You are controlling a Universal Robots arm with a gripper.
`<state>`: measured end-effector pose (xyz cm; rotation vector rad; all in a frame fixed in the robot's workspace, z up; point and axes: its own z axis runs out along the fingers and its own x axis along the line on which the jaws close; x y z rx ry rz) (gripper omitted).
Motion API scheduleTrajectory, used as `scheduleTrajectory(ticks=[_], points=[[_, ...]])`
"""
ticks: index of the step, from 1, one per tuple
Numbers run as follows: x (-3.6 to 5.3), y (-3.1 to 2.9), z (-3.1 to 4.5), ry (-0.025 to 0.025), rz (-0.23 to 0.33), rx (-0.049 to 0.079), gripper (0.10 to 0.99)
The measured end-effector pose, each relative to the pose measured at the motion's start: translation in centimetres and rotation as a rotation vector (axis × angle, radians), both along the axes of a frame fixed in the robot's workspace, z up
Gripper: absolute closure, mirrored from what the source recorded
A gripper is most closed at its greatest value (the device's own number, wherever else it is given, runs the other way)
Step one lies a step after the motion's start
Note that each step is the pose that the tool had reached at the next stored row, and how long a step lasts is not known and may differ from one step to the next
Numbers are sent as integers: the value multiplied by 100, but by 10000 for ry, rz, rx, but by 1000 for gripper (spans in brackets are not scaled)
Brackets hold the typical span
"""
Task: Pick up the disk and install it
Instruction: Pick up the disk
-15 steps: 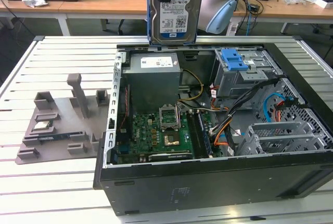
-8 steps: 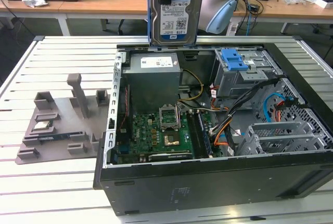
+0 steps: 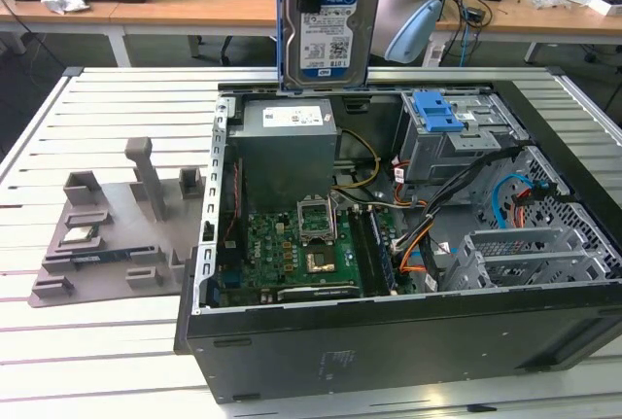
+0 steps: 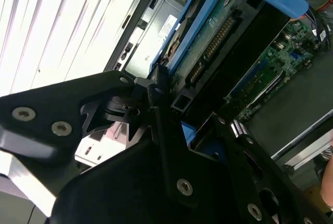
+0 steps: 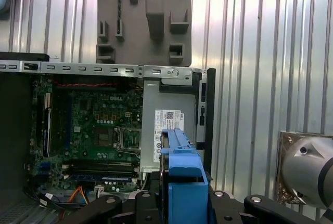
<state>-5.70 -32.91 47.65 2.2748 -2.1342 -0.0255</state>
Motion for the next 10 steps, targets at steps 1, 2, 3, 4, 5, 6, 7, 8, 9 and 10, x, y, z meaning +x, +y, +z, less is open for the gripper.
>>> scheduleTrajectory(ticks=[1, 2, 3, 4, 5, 6, 7, 8, 9, 10], points=[[2, 0, -7, -1, 0, 0, 722], [4, 0, -13, 0, 0, 0, 722], [6, 0, -21, 0, 1, -1, 722], [7, 0, -29, 0, -1, 0, 722], [8, 0, -39, 0, -2, 0, 722], [8, 0, -48, -1, -1, 1, 722], [9, 0, -58, 0, 0, 0, 722], [10, 0, -67, 0, -1, 0, 722], [11, -2, -77, 0, 0, 0, 722], [11, -13, -80, 1, 2, -3, 722]])
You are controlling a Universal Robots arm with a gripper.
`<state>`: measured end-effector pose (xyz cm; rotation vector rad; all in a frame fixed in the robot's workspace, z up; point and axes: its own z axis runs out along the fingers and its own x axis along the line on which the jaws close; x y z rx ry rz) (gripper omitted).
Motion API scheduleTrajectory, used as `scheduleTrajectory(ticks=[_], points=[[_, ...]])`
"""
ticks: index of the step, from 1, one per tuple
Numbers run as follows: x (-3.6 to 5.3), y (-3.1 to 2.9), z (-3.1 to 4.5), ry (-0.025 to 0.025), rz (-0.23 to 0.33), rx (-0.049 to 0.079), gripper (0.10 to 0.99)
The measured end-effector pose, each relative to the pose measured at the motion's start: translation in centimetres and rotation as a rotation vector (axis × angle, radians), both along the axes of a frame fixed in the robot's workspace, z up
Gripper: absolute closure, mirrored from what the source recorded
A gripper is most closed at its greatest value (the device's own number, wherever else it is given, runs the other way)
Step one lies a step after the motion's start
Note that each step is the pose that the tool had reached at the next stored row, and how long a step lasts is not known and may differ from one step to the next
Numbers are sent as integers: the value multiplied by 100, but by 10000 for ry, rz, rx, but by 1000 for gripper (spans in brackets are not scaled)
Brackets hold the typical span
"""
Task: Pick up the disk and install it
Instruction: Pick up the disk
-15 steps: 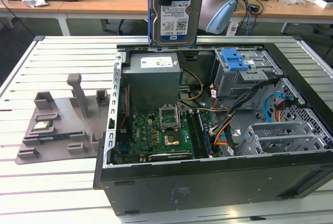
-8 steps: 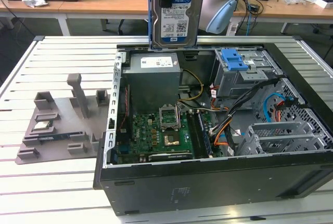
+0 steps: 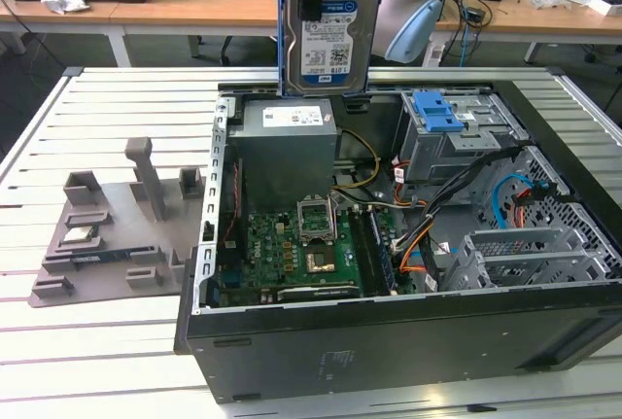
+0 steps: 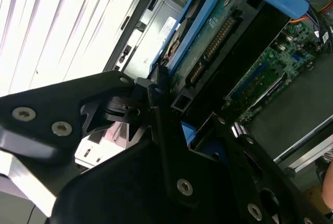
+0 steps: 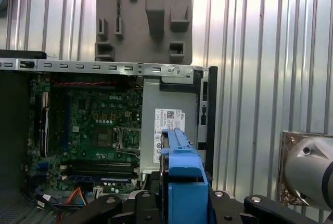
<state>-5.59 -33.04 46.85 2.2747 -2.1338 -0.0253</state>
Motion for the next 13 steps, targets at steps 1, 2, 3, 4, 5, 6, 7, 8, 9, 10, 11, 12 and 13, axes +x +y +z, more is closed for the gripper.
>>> scheduleTrajectory(ticks=[1, 2, 3, 4, 5, 6, 7, 8, 9, 10, 11, 12, 13], points=[[-1, -15, -4, -1, -2, 2, 722], [-1, -32, -6, -1, -2, 2, 722], [-1, -50, -8, -1, -2, 2, 722], [-1, -77, -11, -1, -1, 2, 722], [-1, -100, -13, -2, -1, 3, 722], [-1, -122, -14, -1, -1, 3, 722], [-1, -157, -16, -1, -2, 3, 722], [-1, -183, -17, -1, -2, 3, 722], [-1, -194, -18, -1, -2, 2, 722], [-1, -202, -19, -1, -1, 2, 722], [-1, -213, -20, -1, -2, 1, 722], [-1, -222, -22, -1, -2, 0, 722], [-1, -232, -23, -1, -2, -1, 722]])
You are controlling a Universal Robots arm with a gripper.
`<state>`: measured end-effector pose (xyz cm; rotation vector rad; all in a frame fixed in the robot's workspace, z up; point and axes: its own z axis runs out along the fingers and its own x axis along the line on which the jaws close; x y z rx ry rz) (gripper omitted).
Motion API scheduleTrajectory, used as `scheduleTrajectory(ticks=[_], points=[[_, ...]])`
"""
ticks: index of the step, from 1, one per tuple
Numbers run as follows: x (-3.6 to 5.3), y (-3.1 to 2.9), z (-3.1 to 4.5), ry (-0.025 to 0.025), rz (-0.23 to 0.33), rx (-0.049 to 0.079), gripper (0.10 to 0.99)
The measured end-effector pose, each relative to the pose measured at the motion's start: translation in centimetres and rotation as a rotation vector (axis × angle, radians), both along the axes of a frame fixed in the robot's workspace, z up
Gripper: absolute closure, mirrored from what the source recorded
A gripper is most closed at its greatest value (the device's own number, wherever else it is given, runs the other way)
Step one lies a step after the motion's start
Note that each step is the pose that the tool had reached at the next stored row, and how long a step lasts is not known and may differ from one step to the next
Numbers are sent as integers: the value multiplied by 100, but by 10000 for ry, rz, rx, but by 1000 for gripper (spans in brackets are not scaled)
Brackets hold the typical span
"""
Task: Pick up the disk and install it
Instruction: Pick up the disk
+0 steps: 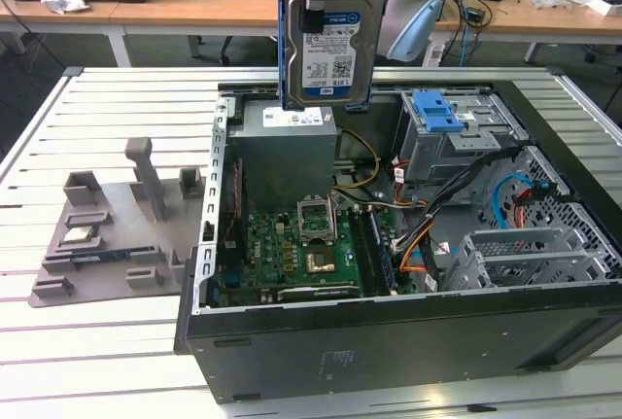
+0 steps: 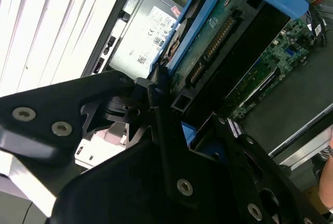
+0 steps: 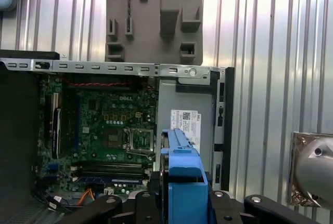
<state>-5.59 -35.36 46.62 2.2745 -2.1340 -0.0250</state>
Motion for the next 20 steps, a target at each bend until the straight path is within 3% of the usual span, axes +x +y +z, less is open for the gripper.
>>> scheduleTrajectory(ticks=[9, 20], points=[[0, -92, -31, 0, 0, -15, 722], [0, -142, -58, 0, 0, -29, 722]])
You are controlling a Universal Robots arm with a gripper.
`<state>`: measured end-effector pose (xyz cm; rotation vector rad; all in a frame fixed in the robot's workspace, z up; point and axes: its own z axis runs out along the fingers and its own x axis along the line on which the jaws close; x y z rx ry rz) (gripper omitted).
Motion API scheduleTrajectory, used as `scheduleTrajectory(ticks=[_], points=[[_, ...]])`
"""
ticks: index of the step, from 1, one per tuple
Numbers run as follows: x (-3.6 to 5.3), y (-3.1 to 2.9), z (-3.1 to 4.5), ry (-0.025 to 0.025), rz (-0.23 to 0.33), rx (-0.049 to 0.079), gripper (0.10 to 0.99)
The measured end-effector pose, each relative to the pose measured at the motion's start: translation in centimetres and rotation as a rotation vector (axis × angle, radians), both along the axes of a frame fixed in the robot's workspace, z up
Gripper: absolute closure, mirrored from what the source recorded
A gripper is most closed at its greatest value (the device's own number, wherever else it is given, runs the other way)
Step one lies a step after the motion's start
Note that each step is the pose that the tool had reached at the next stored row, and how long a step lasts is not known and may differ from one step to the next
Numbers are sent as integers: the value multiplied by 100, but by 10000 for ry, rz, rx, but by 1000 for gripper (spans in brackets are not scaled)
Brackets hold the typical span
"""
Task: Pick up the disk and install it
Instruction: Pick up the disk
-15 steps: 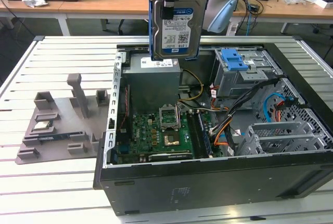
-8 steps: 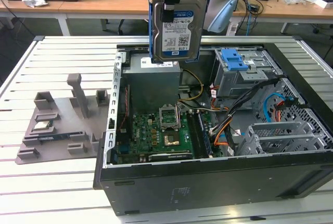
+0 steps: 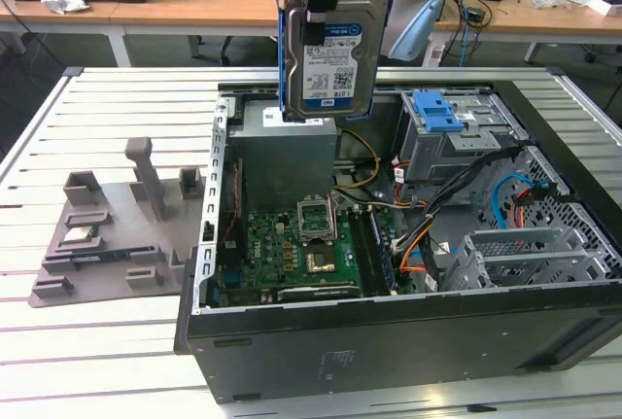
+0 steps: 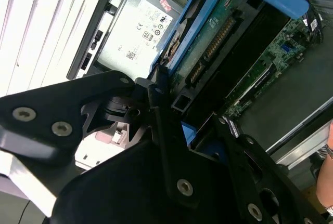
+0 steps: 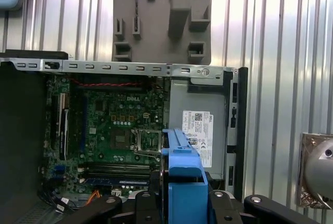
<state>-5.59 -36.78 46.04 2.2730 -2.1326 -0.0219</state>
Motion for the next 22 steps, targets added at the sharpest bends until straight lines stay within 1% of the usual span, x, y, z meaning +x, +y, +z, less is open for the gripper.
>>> scheduleTrajectory(ticks=[14, 22], points=[[0, -66, -38, 0, 0, -18, 722], [1, -117, -63, 0, 0, -29, 722]])
